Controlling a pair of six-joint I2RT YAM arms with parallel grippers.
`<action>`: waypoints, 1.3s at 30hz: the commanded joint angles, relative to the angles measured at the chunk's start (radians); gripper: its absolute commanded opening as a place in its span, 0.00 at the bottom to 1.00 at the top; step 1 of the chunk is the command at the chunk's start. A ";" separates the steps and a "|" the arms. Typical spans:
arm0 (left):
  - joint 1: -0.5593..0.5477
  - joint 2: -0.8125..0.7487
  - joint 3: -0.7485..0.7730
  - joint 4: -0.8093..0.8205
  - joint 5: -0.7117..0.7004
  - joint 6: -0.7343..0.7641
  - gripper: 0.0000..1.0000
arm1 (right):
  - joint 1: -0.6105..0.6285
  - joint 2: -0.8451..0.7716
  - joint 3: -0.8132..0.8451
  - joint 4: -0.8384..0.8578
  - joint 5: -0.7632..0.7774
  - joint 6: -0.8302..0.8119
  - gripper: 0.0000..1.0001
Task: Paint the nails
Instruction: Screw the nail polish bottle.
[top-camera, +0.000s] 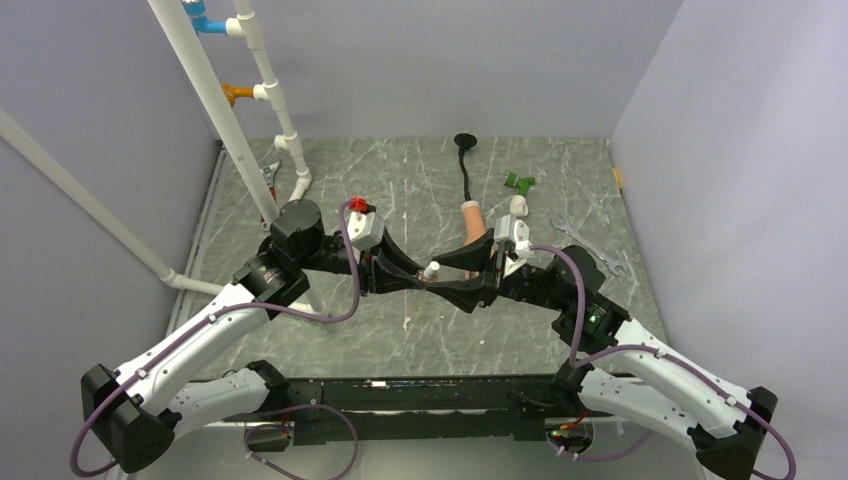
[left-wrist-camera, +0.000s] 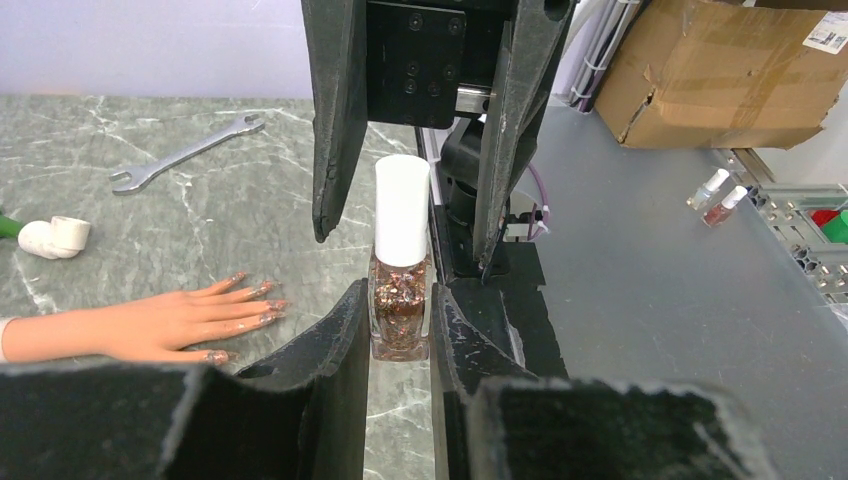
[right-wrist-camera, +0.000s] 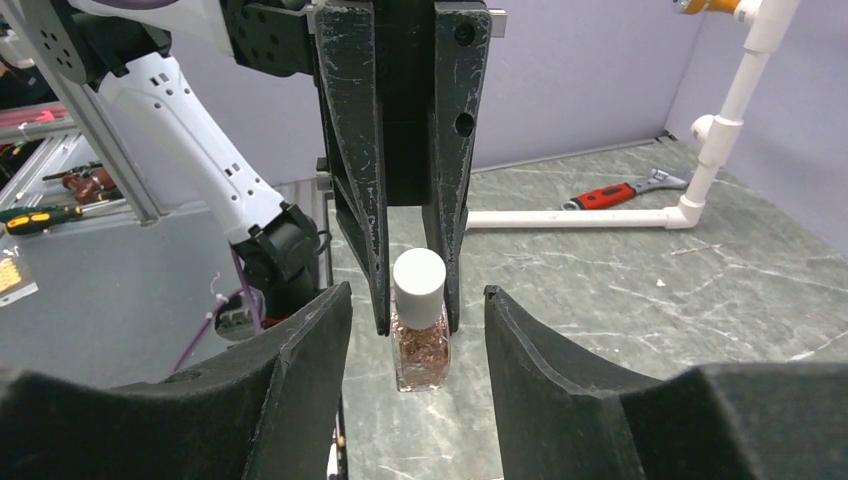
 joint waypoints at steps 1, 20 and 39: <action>0.005 -0.012 0.006 0.044 0.020 -0.001 0.00 | 0.001 0.003 0.029 0.089 -0.017 0.014 0.52; 0.004 -0.021 0.004 0.035 -0.003 0.010 0.00 | 0.002 0.048 0.045 0.090 -0.011 0.067 0.06; 0.007 -0.072 -0.017 0.004 -0.298 0.023 0.00 | 0.050 0.109 0.071 -0.048 0.292 0.158 0.00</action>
